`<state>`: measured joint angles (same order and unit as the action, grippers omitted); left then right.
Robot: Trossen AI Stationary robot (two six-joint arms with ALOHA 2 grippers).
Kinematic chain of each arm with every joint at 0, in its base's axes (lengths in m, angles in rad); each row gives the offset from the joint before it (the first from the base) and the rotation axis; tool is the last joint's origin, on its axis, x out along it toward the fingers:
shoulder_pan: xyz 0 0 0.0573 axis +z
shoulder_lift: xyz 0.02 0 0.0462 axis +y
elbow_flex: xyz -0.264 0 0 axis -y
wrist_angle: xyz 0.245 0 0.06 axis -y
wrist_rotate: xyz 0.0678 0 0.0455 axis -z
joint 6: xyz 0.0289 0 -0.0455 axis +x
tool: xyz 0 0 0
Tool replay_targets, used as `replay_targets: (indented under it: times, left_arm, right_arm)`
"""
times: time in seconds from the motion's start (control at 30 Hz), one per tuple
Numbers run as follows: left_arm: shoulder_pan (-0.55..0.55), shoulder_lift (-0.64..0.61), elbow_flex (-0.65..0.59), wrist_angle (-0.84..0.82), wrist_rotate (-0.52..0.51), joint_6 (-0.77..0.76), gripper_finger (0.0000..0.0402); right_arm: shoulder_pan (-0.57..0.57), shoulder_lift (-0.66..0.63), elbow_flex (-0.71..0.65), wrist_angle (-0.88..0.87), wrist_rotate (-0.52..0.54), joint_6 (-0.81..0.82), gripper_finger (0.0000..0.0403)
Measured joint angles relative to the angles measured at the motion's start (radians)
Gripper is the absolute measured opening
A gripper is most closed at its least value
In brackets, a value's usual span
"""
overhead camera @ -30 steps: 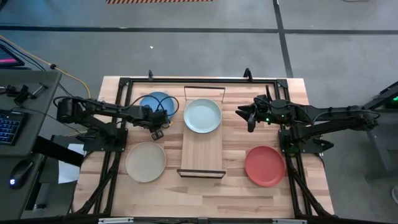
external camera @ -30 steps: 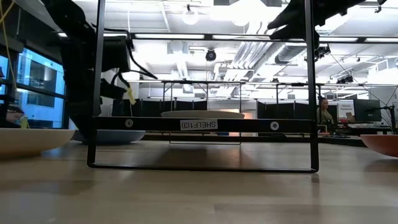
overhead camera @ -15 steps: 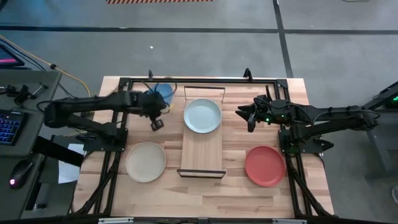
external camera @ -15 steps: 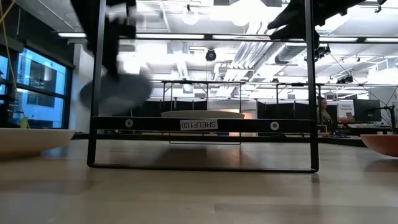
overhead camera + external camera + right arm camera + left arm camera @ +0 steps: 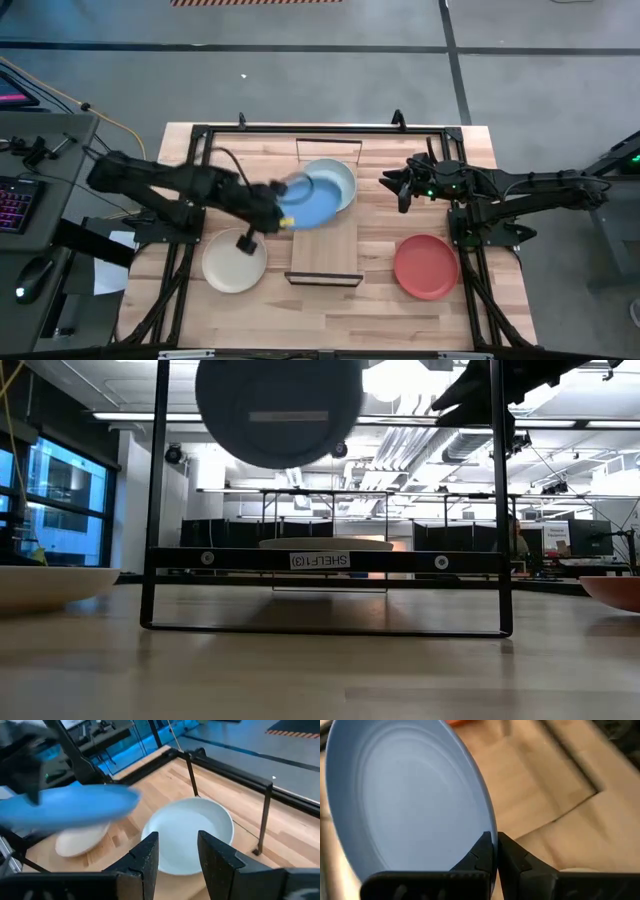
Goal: Place and stack plates onto a shelf
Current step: Put the blue plate on the shelf
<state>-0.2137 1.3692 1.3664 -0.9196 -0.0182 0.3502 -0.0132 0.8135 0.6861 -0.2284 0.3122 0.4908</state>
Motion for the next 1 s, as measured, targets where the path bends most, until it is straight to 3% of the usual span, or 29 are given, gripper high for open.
replay_targets:
  times: [0.1,0.2,0.73,1.0]
  left_arm:
    - [-0.013,0.058,0.024,0.02,0.107,-0.038,0.0001]
    - [-0.012,0.101,0.024,0.072,0.14,-0.046,0.0001]
    - [-0.072,0.261,0.022,0.013,0.057,0.316,0.0]
    - [-0.082,0.268,-0.075,0.073,0.012,0.393,0.0]
  right_arm:
    - [0.0,0.0,0.0,-0.034,0.0,0.005,0.0119]
    - [0.0,0.0,0.0,-0.065,0.0,0.006,0.0119]
    - [0.0,0.0,0.0,-0.079,0.0,0.001,0.0119]
    - [0.0,0.0,0.0,-0.082,0.0,-0.002,0.0119]
